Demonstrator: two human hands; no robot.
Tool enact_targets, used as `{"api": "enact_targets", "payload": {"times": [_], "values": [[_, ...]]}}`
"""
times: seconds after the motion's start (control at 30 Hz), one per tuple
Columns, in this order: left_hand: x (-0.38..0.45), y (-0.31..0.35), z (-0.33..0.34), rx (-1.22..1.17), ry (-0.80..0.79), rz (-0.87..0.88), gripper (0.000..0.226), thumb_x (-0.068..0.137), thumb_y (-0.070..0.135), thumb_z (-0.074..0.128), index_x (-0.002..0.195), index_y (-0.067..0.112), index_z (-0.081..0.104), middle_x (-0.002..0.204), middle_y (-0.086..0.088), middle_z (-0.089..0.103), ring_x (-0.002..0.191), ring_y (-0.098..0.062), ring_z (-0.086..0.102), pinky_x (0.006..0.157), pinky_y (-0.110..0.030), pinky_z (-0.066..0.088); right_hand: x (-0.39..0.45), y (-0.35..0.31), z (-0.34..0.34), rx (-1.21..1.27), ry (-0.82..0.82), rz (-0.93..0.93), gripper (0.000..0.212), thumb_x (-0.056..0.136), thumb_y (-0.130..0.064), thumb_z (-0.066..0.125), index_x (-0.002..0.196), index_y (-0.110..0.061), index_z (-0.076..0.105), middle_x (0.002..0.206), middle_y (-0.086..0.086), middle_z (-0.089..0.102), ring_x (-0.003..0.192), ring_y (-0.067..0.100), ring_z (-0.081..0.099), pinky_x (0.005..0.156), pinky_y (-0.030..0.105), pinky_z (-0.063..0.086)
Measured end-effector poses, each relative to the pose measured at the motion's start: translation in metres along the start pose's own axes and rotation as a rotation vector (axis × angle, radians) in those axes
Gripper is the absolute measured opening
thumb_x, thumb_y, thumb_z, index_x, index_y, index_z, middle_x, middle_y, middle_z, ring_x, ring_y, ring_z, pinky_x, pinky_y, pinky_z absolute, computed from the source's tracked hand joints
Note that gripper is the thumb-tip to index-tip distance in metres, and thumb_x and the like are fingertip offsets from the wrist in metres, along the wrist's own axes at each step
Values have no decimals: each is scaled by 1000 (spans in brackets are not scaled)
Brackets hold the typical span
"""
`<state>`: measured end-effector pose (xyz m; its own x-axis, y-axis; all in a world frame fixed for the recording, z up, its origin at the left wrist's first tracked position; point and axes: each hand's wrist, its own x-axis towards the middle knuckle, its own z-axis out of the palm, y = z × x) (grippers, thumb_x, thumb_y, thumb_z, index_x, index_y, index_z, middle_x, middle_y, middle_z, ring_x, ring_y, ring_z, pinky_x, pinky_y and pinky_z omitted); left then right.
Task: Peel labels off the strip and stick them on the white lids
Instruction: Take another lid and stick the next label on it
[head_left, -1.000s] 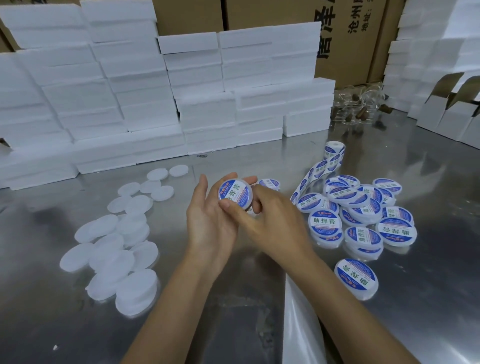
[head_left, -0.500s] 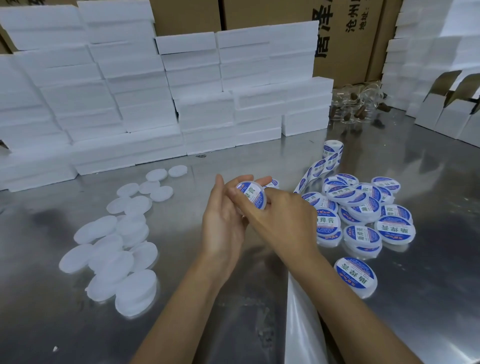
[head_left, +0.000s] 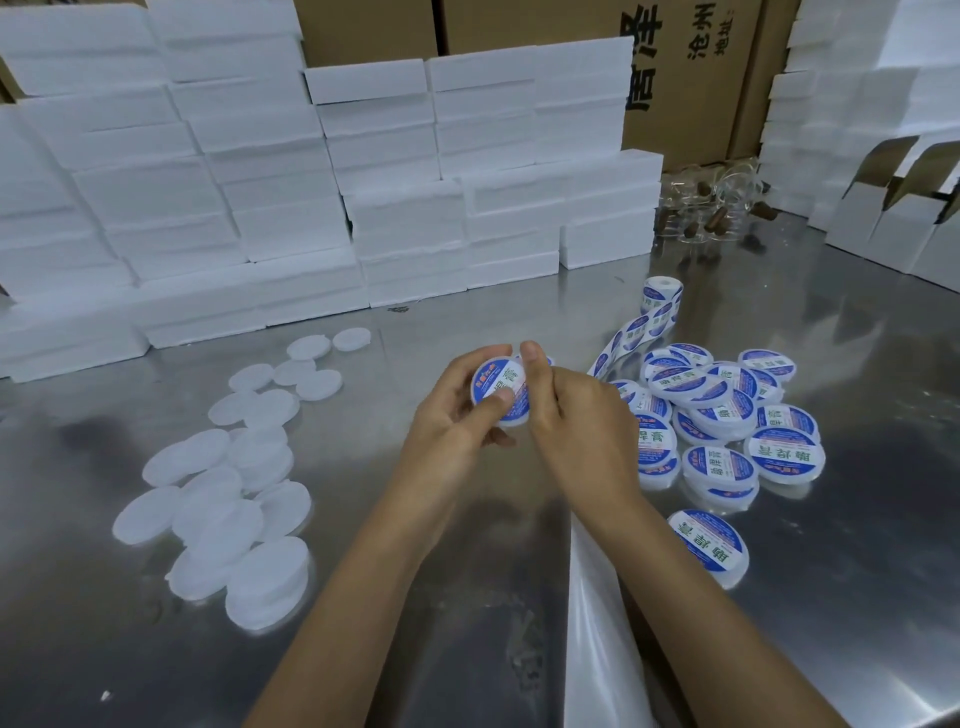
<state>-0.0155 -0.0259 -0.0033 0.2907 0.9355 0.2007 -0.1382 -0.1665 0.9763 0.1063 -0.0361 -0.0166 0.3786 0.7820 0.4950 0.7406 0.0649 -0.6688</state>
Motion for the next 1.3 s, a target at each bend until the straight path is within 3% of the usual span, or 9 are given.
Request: {"api": "enact_targets", "payload": {"times": [0.17, 0.3, 0.47, 0.67, 0.83, 0.97, 1.03, 1.2, 1.3], "values": [[-2, 2, -7, -63, 234, 37, 19, 87, 5, 74, 103, 7, 66, 81, -14, 76, 66, -24, 72, 58, -28, 58, -6, 4, 0, 37, -36, -77, 60, 87, -76, 31, 62, -22, 38, 54, -9, 51, 56, 9, 51, 50, 28, 31], [-2, 1, -9, -82, 336, 38, 19, 89, 19, 75, 88, 5, 62, 69, -12, 74, 60, -24, 72, 51, -30, 58, -12, 5, 6, 52, -66, -158, 55, 90, -69, 40, 59, -25, 31, 55, -16, 50, 54, 6, 49, 46, 26, 26], [-2, -1, -8, -162, 200, 13, 13, 95, 12, 65, 107, 7, 64, 84, -14, 76, 77, -26, 76, 65, -32, 61, -10, 6, 4, 53, -8, -128, 49, 94, -59, 44, 63, -24, 33, 48, -6, 41, 50, 10, 46, 47, 28, 25], [-4, -8, 1, -192, 19, -71, 53, 89, -3, 68, 133, 24, 56, 114, -7, 75, 100, -28, 74, 86, -32, 60, 3, 19, -10, 115, 164, 53, 44, 98, -55, 44, 70, -20, 41, 58, -4, 50, 58, 19, 51, 54, 33, 36], [-5, -13, -4, -86, 141, -155, 37, 93, 2, 63, 124, 21, 61, 103, -6, 77, 91, -29, 75, 78, -35, 63, 17, 66, -38, -151, 311, 296, 50, 96, -58, 42, 67, -18, 46, 57, -5, 50, 53, 12, 44, 52, 28, 25], [-3, -16, -10, -10, 222, -227, 29, 89, 5, 66, 116, 16, 67, 97, -11, 77, 82, -26, 74, 70, -29, 62, 22, 90, -49, -289, 314, 429, 44, 93, -50, 55, 66, -15, 53, 63, 4, 58, 61, 26, 55, 61, 34, 37], [-3, -17, -11, -2, 238, -241, 27, 89, 3, 64, 113, 15, 68, 95, -12, 77, 76, -24, 73, 67, -27, 61, 22, 92, -51, -340, 308, 441, 39, 91, -46, 60, 72, -12, 57, 68, 7, 61, 64, 28, 58, 63, 36, 42], [-1, -19, -13, 21, 264, -224, 25, 91, 1, 56, 109, 15, 67, 90, -11, 77, 71, -23, 71, 63, -27, 60, 21, 83, -50, -345, 325, 407, 34, 92, -40, 59, 72, -13, 55, 65, 6, 58, 63, 27, 56, 60, 33, 35], [0, -22, -15, 44, 305, -193, 26, 93, -2, 50, 107, 12, 67, 84, -10, 76, 66, -22, 68, 59, -27, 60, 18, 67, -45, -293, 360, 269, 40, 93, -34, 55, 60, -19, 39, 54, -1, 44, 55, 25, 45, 56, 29, 27]]}}
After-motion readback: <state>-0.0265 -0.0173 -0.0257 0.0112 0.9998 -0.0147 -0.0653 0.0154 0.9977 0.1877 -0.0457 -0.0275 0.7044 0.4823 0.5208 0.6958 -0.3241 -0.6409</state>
